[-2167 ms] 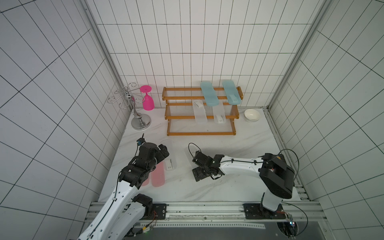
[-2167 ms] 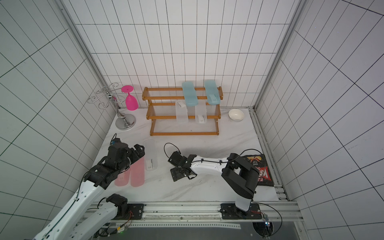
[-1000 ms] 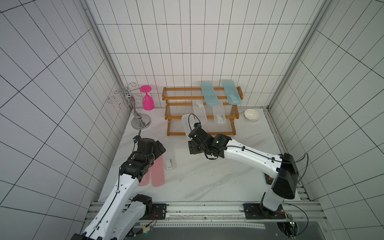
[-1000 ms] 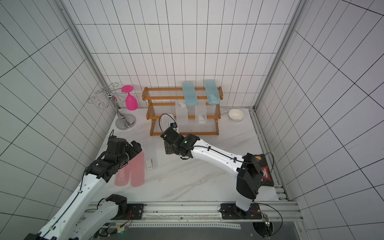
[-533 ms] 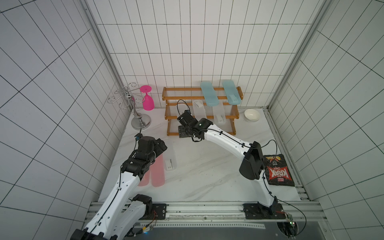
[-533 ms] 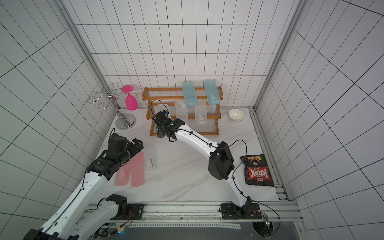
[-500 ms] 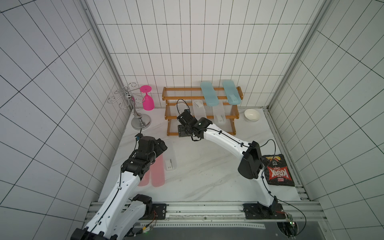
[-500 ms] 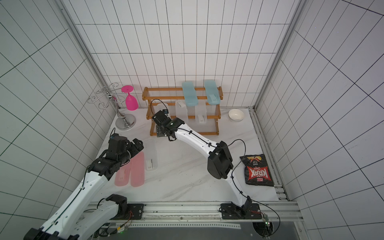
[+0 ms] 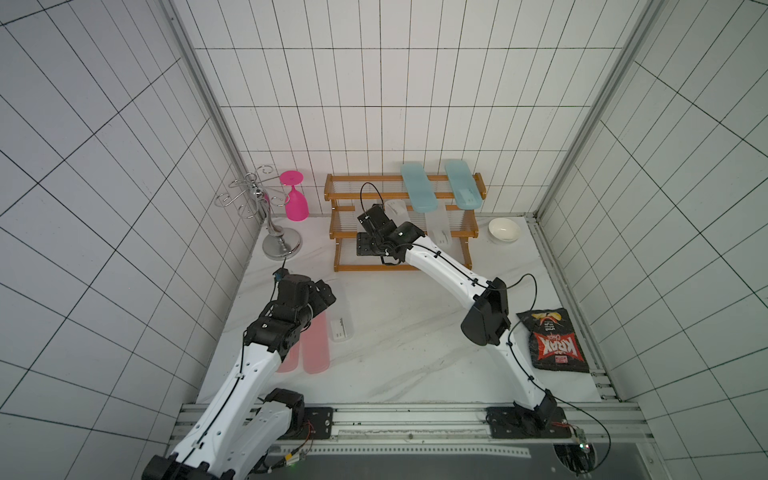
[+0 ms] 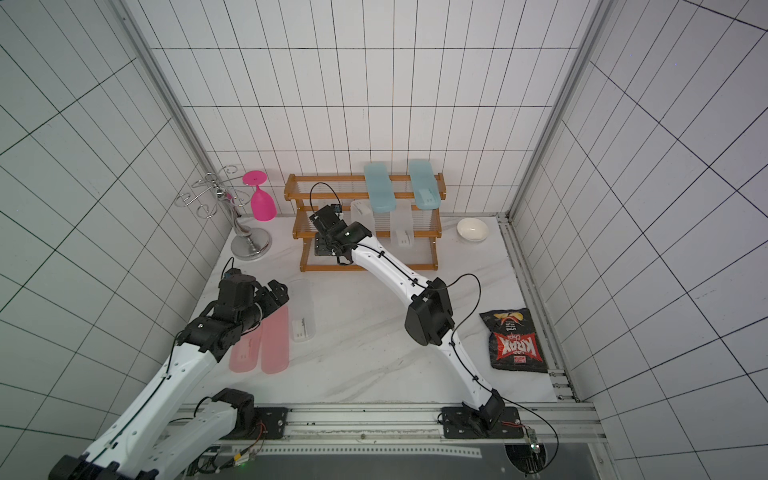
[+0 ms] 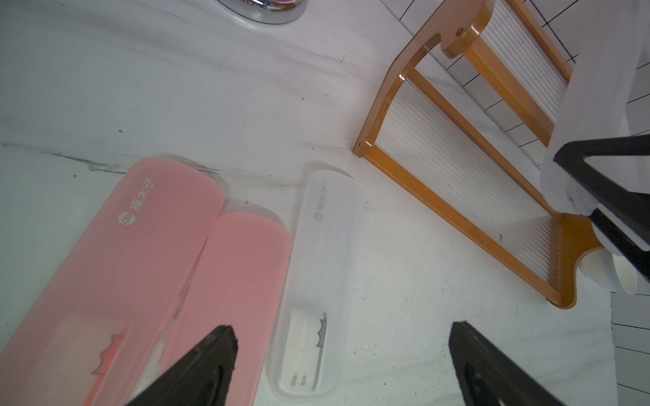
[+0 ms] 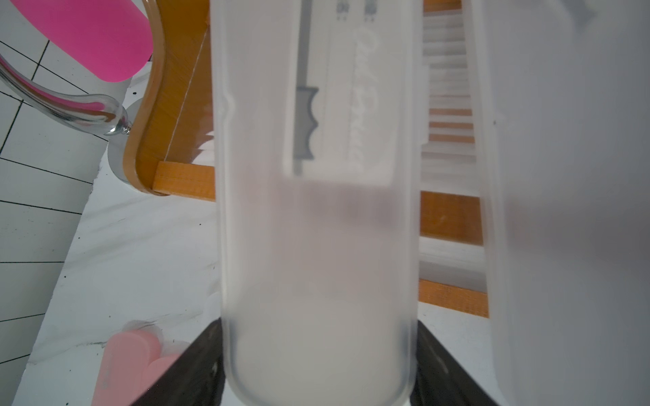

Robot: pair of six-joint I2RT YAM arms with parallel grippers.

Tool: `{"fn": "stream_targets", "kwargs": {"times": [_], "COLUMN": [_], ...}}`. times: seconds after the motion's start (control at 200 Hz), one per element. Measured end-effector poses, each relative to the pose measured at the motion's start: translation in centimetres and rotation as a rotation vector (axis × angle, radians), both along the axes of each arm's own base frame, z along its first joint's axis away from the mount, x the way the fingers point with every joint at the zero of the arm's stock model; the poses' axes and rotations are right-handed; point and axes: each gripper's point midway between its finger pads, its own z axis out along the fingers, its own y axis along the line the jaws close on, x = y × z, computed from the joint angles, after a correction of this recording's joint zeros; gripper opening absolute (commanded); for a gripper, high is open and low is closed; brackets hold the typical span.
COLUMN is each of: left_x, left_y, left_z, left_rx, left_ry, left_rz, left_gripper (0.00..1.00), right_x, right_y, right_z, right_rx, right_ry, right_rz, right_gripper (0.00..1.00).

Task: Place the pencil cases on the shelf according to color
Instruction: Place the pencil case on the shelf.

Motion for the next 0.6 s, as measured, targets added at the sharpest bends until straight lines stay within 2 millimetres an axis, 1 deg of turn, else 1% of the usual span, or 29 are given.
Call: {"fn": "stream_targets", "kwargs": {"times": [0.04,0.165,0.32,0.515,0.6], "left_x": [0.0,0.0,-0.3,-0.4,-0.5], "left_y": [0.0,-0.1,-0.1,-0.4,-0.6], "left_z": [-0.1,-0.1,-0.6,-0.9,-0.9], "left_rx": [0.000,0.000,0.000,-0.013,-0.022], "left_ry": [0.001,0.002,0.015,0.023,0.025], "left_rz": [-0.002,-0.006,-0.010,-0.024,-0.033], "left_gripper": [0.98,0.98,0.98,0.98,0.98], "right_x": [0.2,0.5,0.7,0.6,0.5], "right_y": [0.0,0.3,0.9,1.1,1.1], "right_z": [-0.1,-0.4,0.1,0.3,0.8], "right_rx": [0.007,0.031,0.066,0.079,0.085], "right_ry": [0.003,0.016,0.009,0.009,0.005], "right_rz": [-0.002,-0.005,0.003,0.012,0.016], "right_gripper": [0.74,0.86,0.94,0.95,0.95]}}
